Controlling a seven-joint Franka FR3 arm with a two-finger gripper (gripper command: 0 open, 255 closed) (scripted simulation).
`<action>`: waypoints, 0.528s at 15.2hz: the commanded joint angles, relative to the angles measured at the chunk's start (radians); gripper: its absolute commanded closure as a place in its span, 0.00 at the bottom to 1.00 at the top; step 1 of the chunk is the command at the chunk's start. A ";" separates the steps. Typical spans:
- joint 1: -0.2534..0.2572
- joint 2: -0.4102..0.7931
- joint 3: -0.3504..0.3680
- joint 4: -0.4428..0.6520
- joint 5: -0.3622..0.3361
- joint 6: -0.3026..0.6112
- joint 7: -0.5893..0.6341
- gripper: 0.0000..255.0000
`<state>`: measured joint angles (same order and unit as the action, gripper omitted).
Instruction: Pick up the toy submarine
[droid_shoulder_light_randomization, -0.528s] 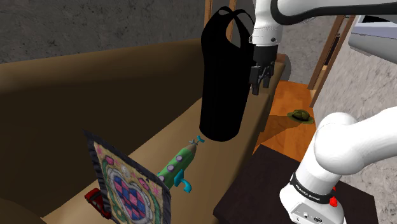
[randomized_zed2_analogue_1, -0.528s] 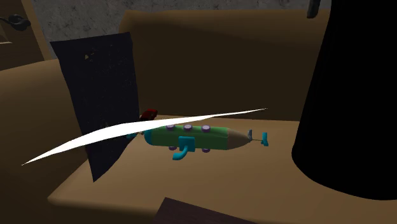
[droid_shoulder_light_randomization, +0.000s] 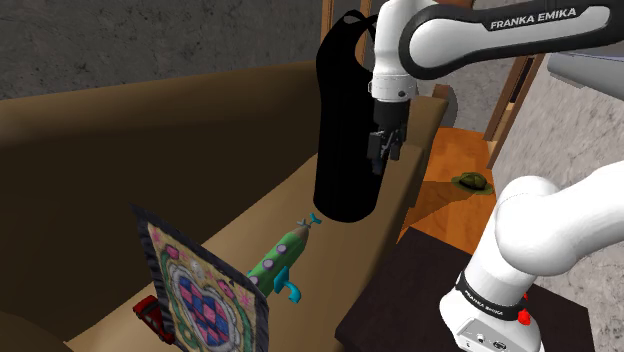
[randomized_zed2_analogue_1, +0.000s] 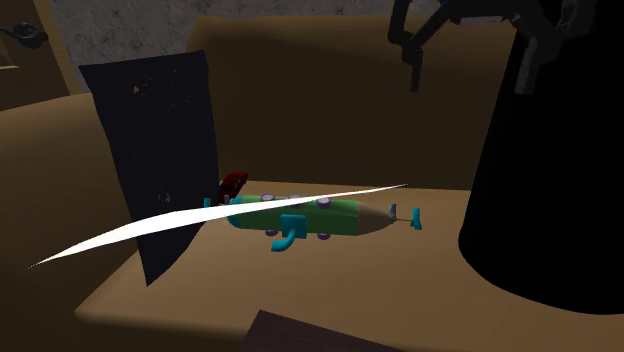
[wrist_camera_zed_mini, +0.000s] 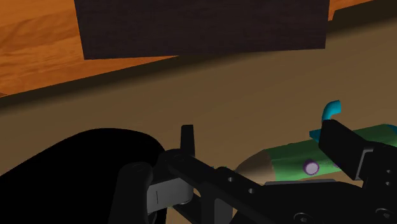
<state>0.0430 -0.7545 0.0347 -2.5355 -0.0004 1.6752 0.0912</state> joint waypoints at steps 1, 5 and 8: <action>0.017 0.036 0.028 -0.024 0.018 0.069 0.023 0.00; 0.050 0.124 0.085 -0.060 0.048 0.206 0.068 0.00; 0.071 0.207 0.128 -0.072 0.063 0.309 0.102 0.00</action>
<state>0.1041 -0.5759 0.1445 -2.6008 0.0551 1.9435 0.1773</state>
